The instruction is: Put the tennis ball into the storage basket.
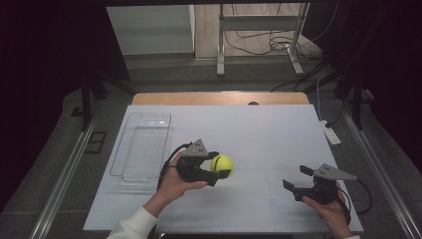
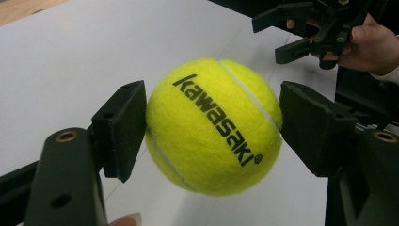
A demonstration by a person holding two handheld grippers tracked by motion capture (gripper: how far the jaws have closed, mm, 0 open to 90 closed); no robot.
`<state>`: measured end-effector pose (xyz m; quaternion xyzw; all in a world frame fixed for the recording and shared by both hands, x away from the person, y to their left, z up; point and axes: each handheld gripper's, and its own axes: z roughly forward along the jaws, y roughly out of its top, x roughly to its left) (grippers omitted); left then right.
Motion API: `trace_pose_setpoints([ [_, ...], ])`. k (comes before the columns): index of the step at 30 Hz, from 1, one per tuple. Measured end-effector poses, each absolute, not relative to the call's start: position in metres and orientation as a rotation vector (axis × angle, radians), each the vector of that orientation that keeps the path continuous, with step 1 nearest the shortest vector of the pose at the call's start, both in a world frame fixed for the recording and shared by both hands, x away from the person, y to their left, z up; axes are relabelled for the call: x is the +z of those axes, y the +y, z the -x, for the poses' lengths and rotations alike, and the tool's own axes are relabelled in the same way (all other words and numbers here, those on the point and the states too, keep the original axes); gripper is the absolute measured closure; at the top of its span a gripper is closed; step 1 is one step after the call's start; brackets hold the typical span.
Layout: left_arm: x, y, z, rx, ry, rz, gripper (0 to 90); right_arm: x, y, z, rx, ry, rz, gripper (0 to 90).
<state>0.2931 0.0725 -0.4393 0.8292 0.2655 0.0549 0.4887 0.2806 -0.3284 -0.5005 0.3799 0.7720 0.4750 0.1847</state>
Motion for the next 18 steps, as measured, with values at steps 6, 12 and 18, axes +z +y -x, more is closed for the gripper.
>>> trace_pose_setpoints([
  [6,-0.437,0.077,-0.294,0.14,0.661,-1.993,27.2,-0.5,-0.329,-0.281,1.339,2.175,-1.071,11.5],
  [12,-0.434,0.081,-0.294,0.155,0.67,-1.968,27.2,-0.5,-0.329,-0.281,1.337,2.174,-1.072,11.5],
  [18,-0.431,0.085,-0.294,0.166,0.678,-1.942,27.2,-0.5,-0.329,-0.281,1.336,2.174,-1.071,11.5],
])
